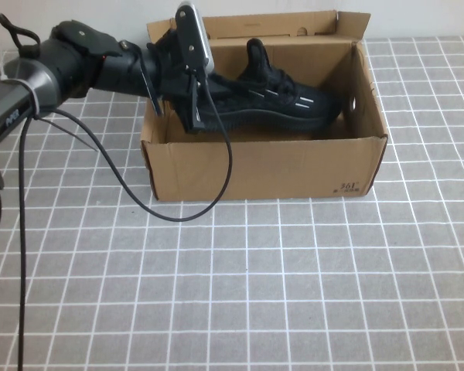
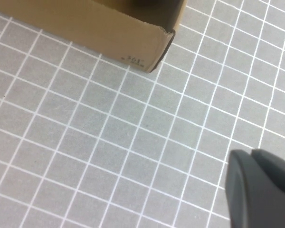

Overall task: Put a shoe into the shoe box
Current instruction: Place the shoe in the shoe box

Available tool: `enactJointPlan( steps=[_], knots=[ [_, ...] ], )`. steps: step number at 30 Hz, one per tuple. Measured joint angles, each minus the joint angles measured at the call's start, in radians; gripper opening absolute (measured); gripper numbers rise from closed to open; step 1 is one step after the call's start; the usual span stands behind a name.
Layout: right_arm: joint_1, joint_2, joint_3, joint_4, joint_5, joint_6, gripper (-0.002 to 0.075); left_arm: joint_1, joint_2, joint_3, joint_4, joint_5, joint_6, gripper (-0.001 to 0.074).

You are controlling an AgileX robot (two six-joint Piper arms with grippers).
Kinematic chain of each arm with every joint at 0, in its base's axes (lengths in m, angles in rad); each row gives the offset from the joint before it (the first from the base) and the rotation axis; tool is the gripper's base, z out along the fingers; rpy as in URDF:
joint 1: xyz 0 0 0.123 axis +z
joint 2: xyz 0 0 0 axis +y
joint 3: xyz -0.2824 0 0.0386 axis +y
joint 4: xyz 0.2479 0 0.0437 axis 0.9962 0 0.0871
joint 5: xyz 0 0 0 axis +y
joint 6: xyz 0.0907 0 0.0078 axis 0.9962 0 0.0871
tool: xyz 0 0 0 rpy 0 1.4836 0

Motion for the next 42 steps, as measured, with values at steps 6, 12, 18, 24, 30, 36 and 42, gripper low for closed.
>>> enactJointPlan(
  steps=[6, 12, 18, 24, 30, 36, 42],
  knots=[
    [0.000, 0.000, 0.000, 0.022, 0.000, 0.000, -0.0016, 0.003, 0.020, 0.000, -0.020, -0.016, 0.080, 0.0021],
    [0.000, 0.000, 0.000, 0.060, 0.000, 0.000, -0.0016, 0.023, 0.058, -0.002, -0.044, -0.020, 0.117, 0.0021],
    [0.000, 0.000, 0.000, 0.078, 0.000, 0.000, -0.0016, 0.037, 0.070, -0.002, -0.133, -0.040, 0.143, 0.0021],
    [0.000, 0.000, 0.000, 0.082, 0.000, 0.000, -0.0016, 0.039, 0.070, -0.002, -0.205, -0.067, 0.158, 0.0023],
    [0.000, 0.000, 0.000, 0.085, 0.000, 0.000, -0.0016, 0.041, 0.070, -0.004, -0.234, -0.117, 0.152, 0.0184],
    [0.000, 0.000, 0.000, 0.085, 0.000, -0.002, -0.0016, 0.045, 0.068, -0.004, -0.242, -0.079, 0.057, 0.0377],
    [0.000, 0.000, 0.000, 0.087, 0.000, -0.002, -0.0016, 0.045, 0.004, -0.004, -0.224, -0.068, -0.109, 0.0397]
  ],
)
